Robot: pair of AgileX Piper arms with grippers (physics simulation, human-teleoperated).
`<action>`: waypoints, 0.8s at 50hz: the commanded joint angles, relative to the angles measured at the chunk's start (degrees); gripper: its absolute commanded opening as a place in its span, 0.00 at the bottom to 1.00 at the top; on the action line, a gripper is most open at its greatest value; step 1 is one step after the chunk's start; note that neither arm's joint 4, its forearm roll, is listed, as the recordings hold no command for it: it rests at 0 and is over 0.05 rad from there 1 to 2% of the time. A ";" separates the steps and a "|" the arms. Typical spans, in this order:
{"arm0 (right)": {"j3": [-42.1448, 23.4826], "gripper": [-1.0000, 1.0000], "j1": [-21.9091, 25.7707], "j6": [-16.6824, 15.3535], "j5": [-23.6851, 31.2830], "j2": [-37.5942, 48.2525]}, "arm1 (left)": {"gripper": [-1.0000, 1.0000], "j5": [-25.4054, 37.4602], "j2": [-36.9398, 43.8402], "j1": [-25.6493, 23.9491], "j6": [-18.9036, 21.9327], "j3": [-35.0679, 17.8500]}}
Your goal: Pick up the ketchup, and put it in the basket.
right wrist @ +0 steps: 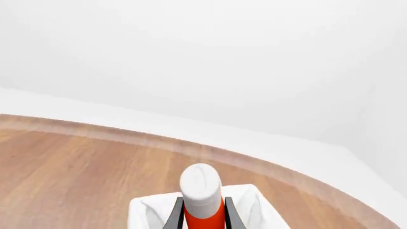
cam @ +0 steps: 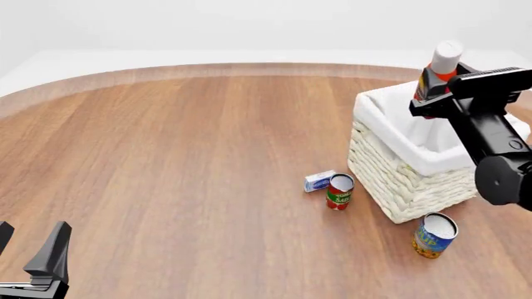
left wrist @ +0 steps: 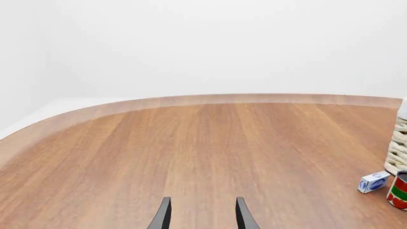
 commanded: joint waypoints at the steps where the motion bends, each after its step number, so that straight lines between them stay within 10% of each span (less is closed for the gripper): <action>1: -0.58 0.00 -0.60 4.41 1.14 1.72 | 1.00 0.00 0.00 0.00 0.00 0.00; 40: -3.60 0.00 -2.54 7.69 4.06 8.88 | 1.00 0.00 0.00 0.00 0.00 0.00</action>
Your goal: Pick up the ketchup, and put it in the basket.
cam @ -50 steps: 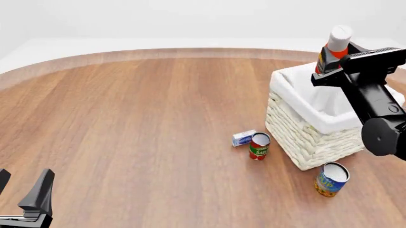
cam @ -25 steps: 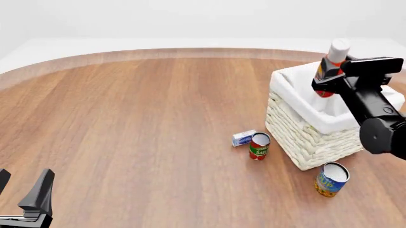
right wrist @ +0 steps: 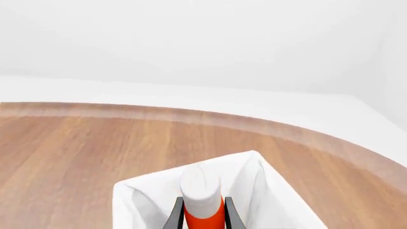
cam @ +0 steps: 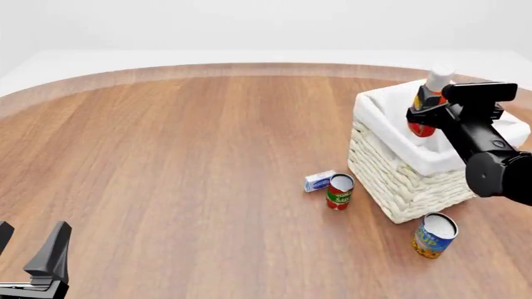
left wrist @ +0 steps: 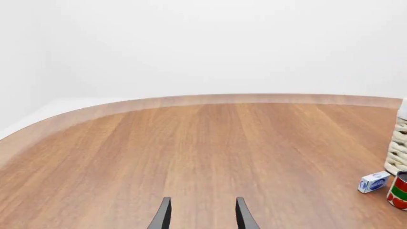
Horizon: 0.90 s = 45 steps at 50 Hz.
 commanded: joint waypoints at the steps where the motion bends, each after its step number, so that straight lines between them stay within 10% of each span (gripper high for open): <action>1: -1.14 0.00 0.34 1.10 0.86 1.04 | 1.00 0.00 0.00 0.00 0.00 0.00; 45: -2.08 0.00 0.13 1.88 1.87 2.65 | 1.00 0.00 0.00 0.00 0.00 0.00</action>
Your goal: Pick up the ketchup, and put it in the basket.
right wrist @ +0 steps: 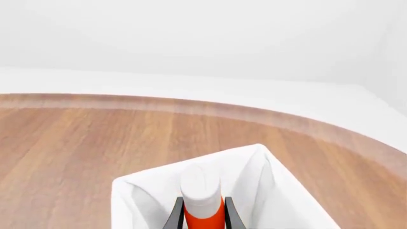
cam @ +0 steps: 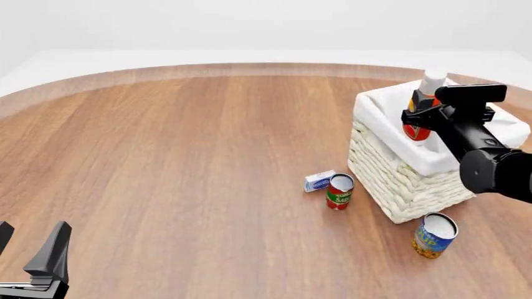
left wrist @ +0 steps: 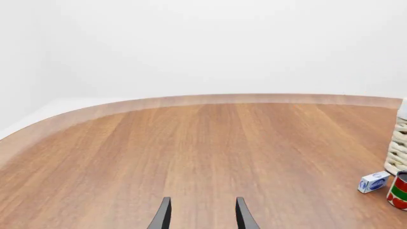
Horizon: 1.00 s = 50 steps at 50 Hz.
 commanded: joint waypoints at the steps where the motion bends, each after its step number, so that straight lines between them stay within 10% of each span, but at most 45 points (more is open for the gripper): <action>1: -0.45 0.00 -0.17 1.23 0.17 0.04 | 1.00 0.00 0.00 0.00 0.00 0.00; 14: -0.17 0.00 0.28 1.77 -0.23 0.29 | 1.00 0.00 0.00 0.00 0.00 0.00; 15: -0.12 1.00 0.33 1.82 -0.27 0.29 | 1.00 0.00 0.00 0.00 0.00 0.00; 50: 4.59 1.00 2.81 2.51 -3.67 -8.98 | 1.00 0.00 0.00 0.00 0.00 0.00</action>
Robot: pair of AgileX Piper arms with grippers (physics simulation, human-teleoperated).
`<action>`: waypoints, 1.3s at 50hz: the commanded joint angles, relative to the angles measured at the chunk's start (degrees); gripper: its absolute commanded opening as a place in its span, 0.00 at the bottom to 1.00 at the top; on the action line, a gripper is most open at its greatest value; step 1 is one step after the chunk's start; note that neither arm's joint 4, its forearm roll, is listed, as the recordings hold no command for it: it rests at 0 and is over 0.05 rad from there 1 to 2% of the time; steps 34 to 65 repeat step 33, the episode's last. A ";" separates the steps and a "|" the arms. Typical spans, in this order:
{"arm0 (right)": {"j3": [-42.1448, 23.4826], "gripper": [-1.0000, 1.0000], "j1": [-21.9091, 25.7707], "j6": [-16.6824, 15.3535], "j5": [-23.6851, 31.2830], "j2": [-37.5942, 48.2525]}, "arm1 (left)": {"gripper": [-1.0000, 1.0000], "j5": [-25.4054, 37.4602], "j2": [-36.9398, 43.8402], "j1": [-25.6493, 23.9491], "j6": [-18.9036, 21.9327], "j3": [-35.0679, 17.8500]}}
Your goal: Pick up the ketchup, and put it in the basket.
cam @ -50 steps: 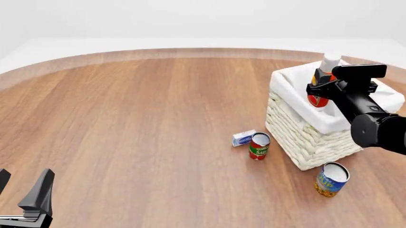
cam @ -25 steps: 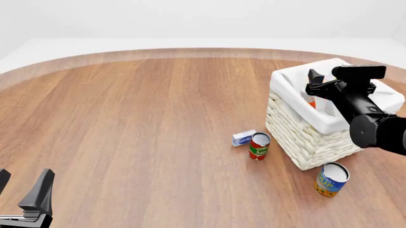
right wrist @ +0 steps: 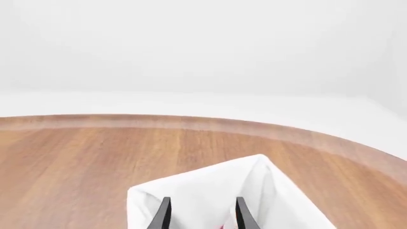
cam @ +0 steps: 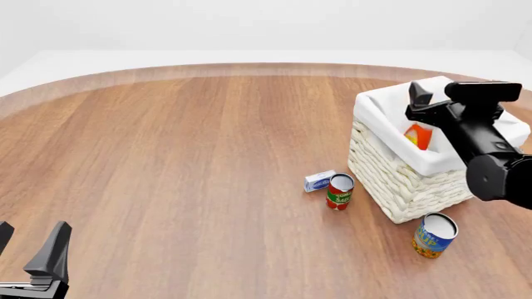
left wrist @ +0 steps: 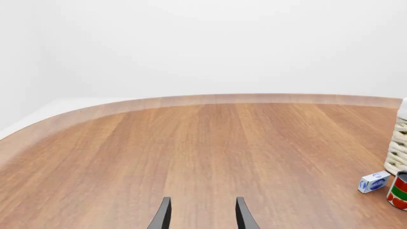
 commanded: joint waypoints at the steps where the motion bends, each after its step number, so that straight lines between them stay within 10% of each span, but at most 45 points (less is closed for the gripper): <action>1: 2.07 1.00 2.05 0.44 -1.38 -4.84 | 1.00 0.00 0.00 0.00 0.00 0.00; 12: 7.88 1.00 8.33 2.16 -6.14 -13.42 | 1.00 0.00 0.00 0.00 0.00 0.00; 32: 21.90 1.00 36.51 -3.34 -14.73 -31.20 | 1.00 0.00 0.00 0.00 0.00 0.00; 65: 21.92 1.00 36.51 -3.35 -14.75 -31.21 | 1.00 0.00 0.00 0.00 0.00 0.00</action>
